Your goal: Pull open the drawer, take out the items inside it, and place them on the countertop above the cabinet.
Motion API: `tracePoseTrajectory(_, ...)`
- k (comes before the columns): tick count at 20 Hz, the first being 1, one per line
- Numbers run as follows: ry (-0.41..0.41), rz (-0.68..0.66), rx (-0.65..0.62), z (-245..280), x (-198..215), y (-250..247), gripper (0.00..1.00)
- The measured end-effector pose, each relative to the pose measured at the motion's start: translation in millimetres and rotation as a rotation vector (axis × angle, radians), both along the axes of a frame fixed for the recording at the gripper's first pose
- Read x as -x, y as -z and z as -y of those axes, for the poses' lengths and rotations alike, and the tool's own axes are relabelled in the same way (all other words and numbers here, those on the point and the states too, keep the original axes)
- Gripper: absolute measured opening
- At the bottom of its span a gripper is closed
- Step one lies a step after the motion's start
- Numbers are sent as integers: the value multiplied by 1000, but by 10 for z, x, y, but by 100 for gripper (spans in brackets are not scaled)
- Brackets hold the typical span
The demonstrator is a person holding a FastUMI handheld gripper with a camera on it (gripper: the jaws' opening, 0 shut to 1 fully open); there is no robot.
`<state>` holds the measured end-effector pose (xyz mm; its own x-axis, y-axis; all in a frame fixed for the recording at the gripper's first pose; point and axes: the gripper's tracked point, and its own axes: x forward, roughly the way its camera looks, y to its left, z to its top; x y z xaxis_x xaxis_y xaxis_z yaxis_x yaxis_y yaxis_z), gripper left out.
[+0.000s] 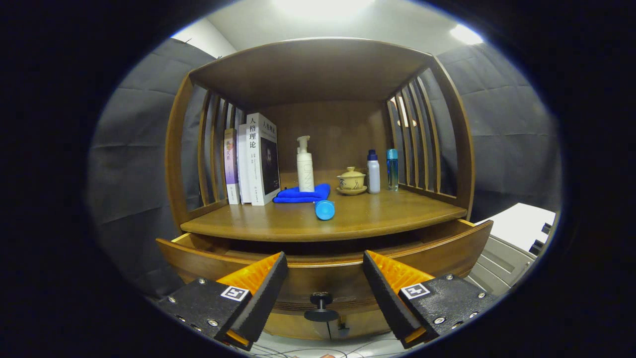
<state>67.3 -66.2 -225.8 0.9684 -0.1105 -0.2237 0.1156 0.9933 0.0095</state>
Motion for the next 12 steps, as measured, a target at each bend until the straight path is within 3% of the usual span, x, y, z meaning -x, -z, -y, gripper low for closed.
tracePoseTrajectory(7,7,13,-3,48,-379,40,95)
tracePoseTrajectory(12,-16,3,7,26,-367,28,94)
